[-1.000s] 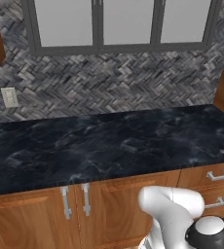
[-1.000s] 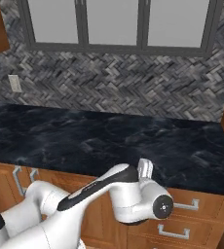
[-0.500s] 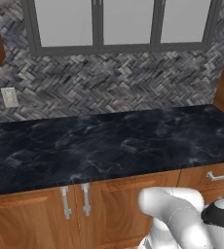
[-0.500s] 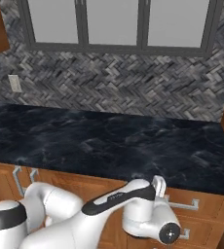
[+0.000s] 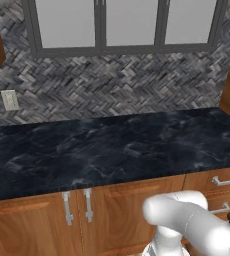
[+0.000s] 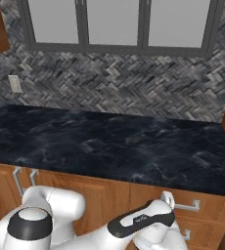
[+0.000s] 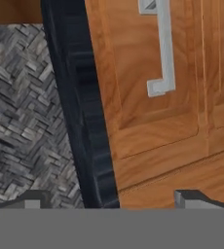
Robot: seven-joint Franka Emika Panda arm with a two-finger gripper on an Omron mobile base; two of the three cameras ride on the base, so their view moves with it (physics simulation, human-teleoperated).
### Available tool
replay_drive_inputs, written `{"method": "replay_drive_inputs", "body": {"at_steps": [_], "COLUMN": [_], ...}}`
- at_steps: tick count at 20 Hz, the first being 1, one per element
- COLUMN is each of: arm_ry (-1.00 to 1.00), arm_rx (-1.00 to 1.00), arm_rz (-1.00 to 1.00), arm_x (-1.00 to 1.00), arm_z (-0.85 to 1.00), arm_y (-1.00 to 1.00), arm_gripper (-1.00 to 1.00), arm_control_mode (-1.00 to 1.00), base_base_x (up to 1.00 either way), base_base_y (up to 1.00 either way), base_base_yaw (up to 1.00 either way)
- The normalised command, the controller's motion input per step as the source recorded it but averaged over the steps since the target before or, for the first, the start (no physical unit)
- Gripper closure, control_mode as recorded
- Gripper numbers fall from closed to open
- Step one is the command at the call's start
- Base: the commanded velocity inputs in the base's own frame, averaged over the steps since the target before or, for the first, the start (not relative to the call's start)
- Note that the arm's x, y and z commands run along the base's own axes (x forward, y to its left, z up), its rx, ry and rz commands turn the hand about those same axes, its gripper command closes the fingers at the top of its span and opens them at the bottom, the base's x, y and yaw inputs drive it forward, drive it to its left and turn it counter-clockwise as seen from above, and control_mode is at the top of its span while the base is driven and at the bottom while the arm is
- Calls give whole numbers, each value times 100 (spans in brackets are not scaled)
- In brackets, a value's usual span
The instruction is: Take a straw from the drawer in front and place it inside the glass cup on the dining counter.
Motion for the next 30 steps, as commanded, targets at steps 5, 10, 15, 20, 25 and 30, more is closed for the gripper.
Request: {"method": "replay_drive_inputs", "body": {"at_steps": [5, 10, 15, 20, 25, 30], "arm_ry": [-13, -15, -17, -15, -9, -1], "arm_rx": [0, 0, -2, -5, -7, -5], "arm_rz": [0, 0, 0, -1, -3, -4], "arm_x": [0, 0, 0, 18, 30, 27], "arm_z": [-36, -38, -25, -12, -1, -8], "arm_y": [-14, -10, -1, -2, -3, -12], "arm_gripper": [-100, -100, -100, -100, -100, -100], "arm_control_mode": [-100, -100, -100, -100, -100, -100], "base_base_x": [0, 0, 0, 0, 0, 0], "base_base_y": [0, 0, 0, 0, 0, 0], "base_base_yaw": [0, 0, 0, 0, 0, 0]}}
